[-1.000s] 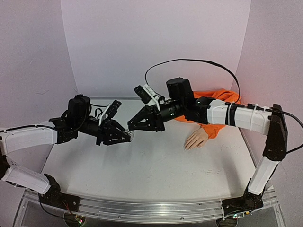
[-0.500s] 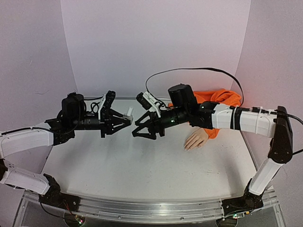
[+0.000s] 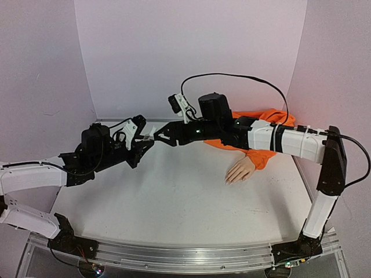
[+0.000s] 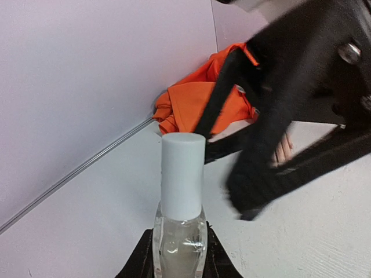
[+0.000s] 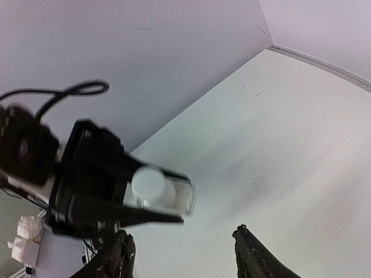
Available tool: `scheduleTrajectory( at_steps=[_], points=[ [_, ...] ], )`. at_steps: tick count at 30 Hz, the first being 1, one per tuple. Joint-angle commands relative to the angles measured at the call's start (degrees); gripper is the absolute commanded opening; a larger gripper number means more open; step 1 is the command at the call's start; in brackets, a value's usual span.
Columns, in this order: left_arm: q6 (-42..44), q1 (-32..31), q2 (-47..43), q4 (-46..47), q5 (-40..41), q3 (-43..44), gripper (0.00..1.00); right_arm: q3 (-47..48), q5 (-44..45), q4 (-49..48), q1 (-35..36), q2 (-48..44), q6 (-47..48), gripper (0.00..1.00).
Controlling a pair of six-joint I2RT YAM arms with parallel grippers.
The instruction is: Paint the nails
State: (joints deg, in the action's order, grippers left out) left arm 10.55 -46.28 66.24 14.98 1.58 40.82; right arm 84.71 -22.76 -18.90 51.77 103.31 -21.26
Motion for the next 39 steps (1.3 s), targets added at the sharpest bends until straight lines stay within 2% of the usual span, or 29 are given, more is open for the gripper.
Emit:
scheduleTrajectory(
  at_steps=[1, 6, 12, 15, 17, 18, 20, 23, 24, 25, 27, 29, 30, 33, 37, 38, 39],
  points=[
    [5.41, -3.05, 1.32, 2.13, 6.46, 1.21, 0.0, 6.77, 1.75, -4.22, 0.43, 4.02, -6.56, 0.55],
    [5.68, -3.47, 1.66, 2.07, 6.79, 1.36, 0.0, 9.32, 0.53, -4.22, 0.53, 6.21, -7.66, 0.36],
    [5.54, -3.55, 1.41, 1.99, 6.22, 1.46, 0.0, 6.97, -1.77, -4.96, 0.53, 5.72, -6.63, 0.11],
    [3.86, -3.43, 0.06, 1.91, 0.67, 1.1, 0.0, 6.3, -4.35, -5.36, 0.44, 4.97, -3.16, 0.0],
    [3.49, -2.65, -1.51, 1.61, -10.61, 0.87, 0.0, 5.18, -8.71, -5.44, 0.12, 3.76, 1.88, 0.0],
    [2.6, -1.47, -2.5, 1.47, -19.43, 0.85, 0.0, 4.19, -11.77, -5.45, -0.07, 2.95, 5.11, 0.0],
    [-2.72, 2.65, -3.21, 1.49, -44.03, 1.88, 0.0, 1.9, -23.15, -5.32, -0.34, 0.86, 12.21, 0.0],
    [-12.34, 6.24, 2.09, 1.42, -77.41, 7.64, 0.0, -2.53, -47.41, -2.9, -0.35, -0.79, 24.4, 0.0],
    [-14.98, 6.29, 4.53, 1.33, -85.35, 9.62, 0.0, -3.43, -49.44, -1.98, -0.35, -1.09, 25.44, 0.0],
    [-17.41, 6.29, 6.76, 1.28, -88.94, 11.89, 0.0, -3.99, -49.94, -0.75, -0.35, -1.24, 26.47, 0.0],
    [-18.32, 6.29, 8.92, 1.44, -87.51, 12.25, 0.0, -4.93, -49.97, 2.04, -0.35, -1.58, 28.78, 0.0],
    [-15.85, 6.37, 9.29, 1.54, -81.98, 11.65, 0.0, -6.66, -47.47, 2.55, -0.35, -2.99, 30.01, 0.0],
    [-14.5, 6.38, 9.08, 1.53, -77.66, 11.25, 0.0, -7.57, -45.46, 2.5, -0.35, -3.92, 30.26, 0.0],
    [-9.86, 6.3, 8.17, 1.54, -57.75, 9.93, 0.0, -8.63, -36.09, 2.06, -0.37, -6.14, 29.43, 0.0],
    [-7.52, 5.89, 5.92, 1.54, -29.96, 7.57, 0.0, -7.56, -14.71, 1.49, -0.98, -6.59, 23.22, 0.47],
    [-7.59, 5.74, 5.5, 1.47, -24.27, 6.96, 0.0, -7.17, -9.84, 1.49, -1.54, -6.42, 19.6, 0.55],
    [-7.14, 5.5, 4.87, 1.38, -18.67, 6.13, 0.0, -6.84, -6.84, 1.49, -2.13, -6.18, 18.14, 0.57]
  ],
)
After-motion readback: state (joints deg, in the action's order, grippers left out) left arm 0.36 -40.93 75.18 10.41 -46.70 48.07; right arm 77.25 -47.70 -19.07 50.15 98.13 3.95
